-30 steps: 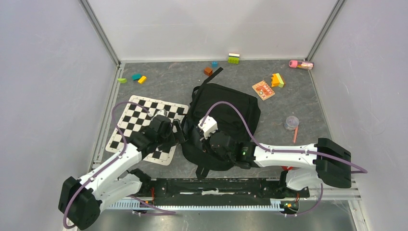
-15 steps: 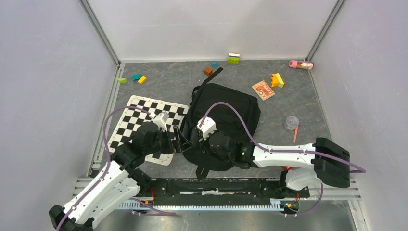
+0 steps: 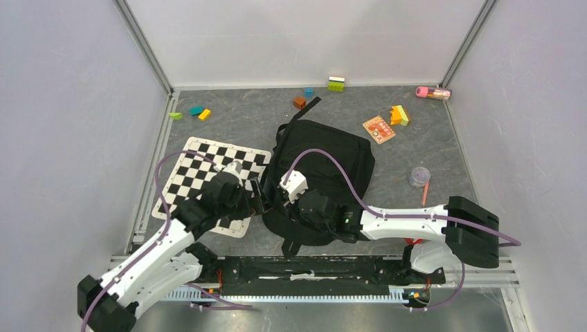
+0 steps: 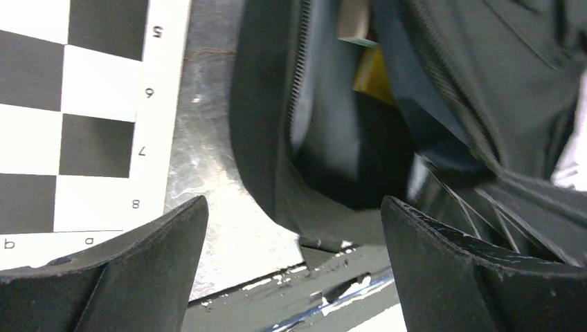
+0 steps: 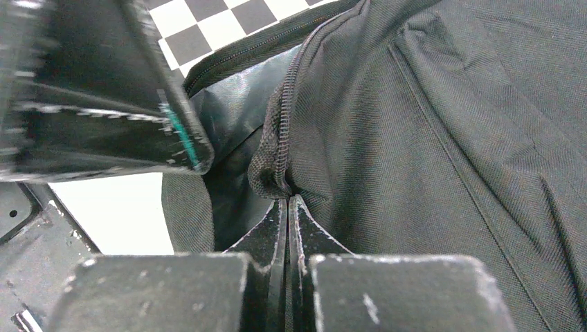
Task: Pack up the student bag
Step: Zip the student bag at the center of the board.
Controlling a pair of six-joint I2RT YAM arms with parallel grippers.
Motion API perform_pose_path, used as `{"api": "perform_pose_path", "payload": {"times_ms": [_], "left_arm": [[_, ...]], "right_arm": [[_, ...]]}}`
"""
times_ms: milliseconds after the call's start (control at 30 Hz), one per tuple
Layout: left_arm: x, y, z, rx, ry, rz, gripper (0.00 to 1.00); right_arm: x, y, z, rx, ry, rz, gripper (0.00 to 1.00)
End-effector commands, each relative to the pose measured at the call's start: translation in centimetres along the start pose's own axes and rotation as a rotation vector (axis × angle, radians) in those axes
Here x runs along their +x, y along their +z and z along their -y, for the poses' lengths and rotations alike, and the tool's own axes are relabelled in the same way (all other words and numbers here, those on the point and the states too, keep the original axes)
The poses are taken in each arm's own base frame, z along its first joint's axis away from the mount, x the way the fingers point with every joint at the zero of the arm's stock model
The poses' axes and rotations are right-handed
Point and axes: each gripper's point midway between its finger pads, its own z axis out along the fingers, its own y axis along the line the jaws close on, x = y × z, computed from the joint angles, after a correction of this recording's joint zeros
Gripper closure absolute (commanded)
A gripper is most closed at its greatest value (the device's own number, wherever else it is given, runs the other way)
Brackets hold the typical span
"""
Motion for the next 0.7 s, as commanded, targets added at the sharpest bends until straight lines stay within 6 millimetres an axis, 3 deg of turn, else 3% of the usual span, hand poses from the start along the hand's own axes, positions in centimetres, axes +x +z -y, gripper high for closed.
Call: {"api": "perform_pose_path", "payload": {"times_ms": [0,333,533,667], "left_arm": [[-3.3,0.9,0.2,-0.081,-0.072,0.106,0.00],[-3.5,2.4,-0.5,-0.125,-0.057,0.107,0.00],[-0.8,1.8,1.3,0.006,0.013,-0.034,0.06],[0.9,1.1,0.4,-0.023,0.044,-0.101,0.13]], "right_arm": [[-1.3,0.0,-0.2,-0.009,0.025,0.041,1.00],[-0.6,-0.2,-0.1,-0.012,0.029,0.036,1.00],[-0.3,-0.1,0.2,0.008,0.026,0.028,1.00],[-0.3,0.2,0.1,0.012,0.024,0.024,1.00]]}}
